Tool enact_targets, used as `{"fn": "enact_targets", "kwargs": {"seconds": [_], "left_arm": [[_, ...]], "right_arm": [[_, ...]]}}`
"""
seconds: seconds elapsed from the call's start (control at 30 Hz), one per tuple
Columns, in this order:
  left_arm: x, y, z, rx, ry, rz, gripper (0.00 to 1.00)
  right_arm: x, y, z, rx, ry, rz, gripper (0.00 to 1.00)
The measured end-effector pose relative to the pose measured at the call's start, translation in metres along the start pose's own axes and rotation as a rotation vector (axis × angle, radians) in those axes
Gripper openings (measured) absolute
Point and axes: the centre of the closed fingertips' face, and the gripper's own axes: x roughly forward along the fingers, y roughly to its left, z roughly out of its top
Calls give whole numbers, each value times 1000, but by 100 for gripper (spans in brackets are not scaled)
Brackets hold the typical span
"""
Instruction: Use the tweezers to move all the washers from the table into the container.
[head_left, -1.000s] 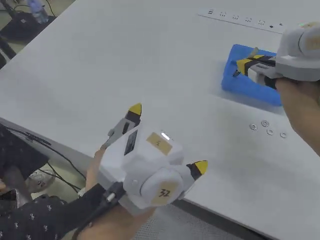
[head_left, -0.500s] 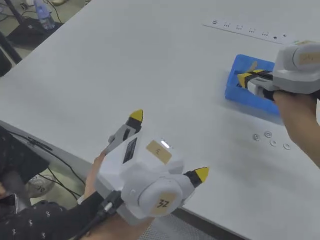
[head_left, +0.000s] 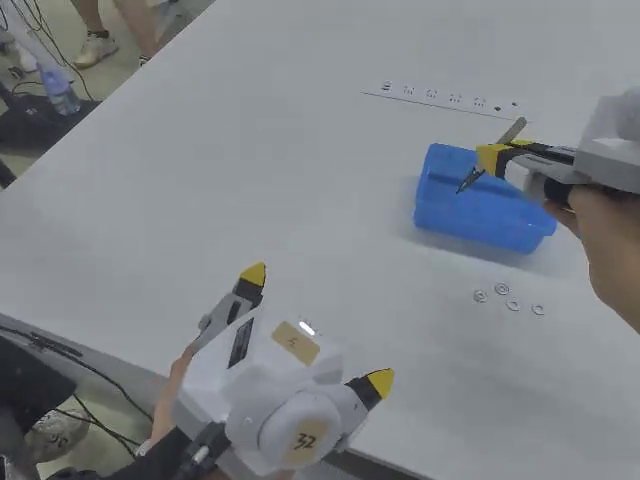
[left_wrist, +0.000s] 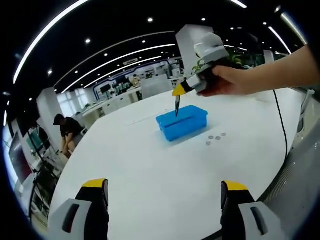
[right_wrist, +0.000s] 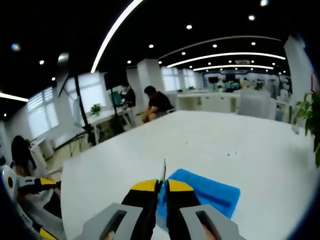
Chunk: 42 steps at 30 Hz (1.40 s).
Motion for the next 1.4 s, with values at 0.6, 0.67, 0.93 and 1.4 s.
{"fn": "enact_targets", "kwargs": {"seconds": [0.6,0.67,0.93,1.4], "left_arm": [[-2,0,2,-2,-11,-1,93],[-2,1,2,-2,-11,0,93],[-2,2,2,-5,-10,4,93],[-1,3,1,-1,-6,16,92]], "right_arm": [[-38,29,-90,-79,149,-42,2],[-37,28,-94,-97,164,-47,2],[-32,24,-101,-137,190,-60,2],[-32,24,-103,-149,152,-62,1]]}}
